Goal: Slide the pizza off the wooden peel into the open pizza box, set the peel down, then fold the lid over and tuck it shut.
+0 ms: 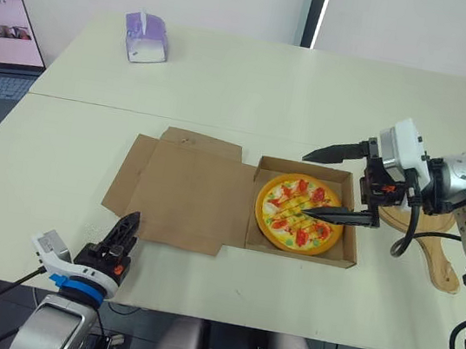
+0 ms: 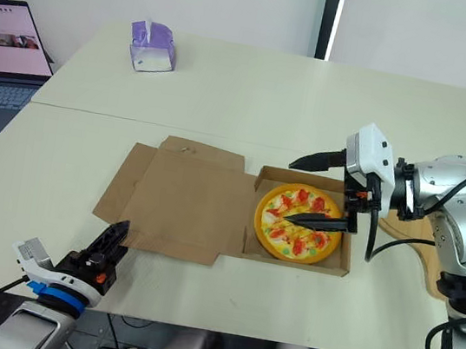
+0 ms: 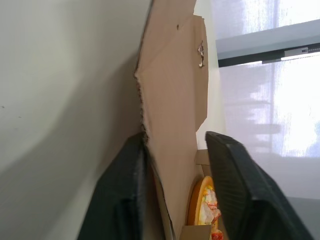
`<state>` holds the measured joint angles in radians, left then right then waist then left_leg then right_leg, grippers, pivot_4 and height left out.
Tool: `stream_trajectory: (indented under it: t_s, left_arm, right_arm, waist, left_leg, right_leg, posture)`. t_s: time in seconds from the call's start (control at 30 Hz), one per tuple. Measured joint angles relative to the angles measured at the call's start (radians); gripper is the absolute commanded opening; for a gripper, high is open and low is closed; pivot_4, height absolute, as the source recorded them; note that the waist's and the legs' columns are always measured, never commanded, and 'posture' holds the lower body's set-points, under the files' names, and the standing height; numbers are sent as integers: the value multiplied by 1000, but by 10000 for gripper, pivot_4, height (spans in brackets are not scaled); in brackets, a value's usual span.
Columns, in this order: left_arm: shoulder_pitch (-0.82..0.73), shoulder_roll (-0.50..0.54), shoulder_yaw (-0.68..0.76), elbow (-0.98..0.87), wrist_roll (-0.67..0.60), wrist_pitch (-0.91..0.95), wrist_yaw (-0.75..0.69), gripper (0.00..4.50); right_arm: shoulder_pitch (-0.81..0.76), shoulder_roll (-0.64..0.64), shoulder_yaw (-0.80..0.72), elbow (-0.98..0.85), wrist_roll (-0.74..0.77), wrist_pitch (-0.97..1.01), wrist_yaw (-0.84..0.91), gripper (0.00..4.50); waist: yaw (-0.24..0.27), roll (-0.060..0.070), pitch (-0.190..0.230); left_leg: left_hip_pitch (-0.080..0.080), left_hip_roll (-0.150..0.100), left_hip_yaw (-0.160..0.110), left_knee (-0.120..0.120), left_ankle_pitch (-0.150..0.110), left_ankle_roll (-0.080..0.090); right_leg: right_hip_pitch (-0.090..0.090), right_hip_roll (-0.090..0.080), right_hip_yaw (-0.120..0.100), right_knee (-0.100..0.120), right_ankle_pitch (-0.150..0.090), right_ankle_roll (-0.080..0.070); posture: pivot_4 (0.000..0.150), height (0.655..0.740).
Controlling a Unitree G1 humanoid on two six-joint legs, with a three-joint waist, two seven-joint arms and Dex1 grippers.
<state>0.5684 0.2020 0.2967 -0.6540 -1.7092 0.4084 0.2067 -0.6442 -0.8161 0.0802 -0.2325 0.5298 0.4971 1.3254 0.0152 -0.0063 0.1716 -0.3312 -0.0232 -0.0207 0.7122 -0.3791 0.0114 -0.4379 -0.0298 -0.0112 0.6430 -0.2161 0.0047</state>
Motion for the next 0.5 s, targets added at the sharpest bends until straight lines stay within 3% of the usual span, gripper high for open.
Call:
stream_trajectory:
  t_s: [0.1, 0.4, 0.5]
  left_arm:
    - [-3, 0, -5, 0, 3, -4, 0, 106]
    - [-9, 17, -6, -1, 7, -7, 14, 106]
    - [-40, 70, 3, 1, 7, -1, 22, 106]
  right_arm:
    - [0, 0, 0, 0, 0, 0, -3, 45000]
    - [0, 0, 0, 1, -28, -3, -54, 45000]
    - [-6, 16, 3, 26, -93, -10, -132, 45000]
  waist:
    - [-1, 0, 0]
    - [-2, 0, 0]
    - [-1, 0, 0]
  left_leg:
    - [0, 0, 0, 0, 0, 0]
    - [0, 0, 0, 0, 0, 0]
    - [0, 1, -2, -1, 1, -1]
  right_leg:
    - [0, 0, 0, 0, 0, 0]
    - [0, 0, 0, 0, 0, 0]
    - [-1, 0, -2, 2, -1, -1]
  posture:
    - [1500, 7251]
    - [1500, 7251]
    - [1500, 7251]
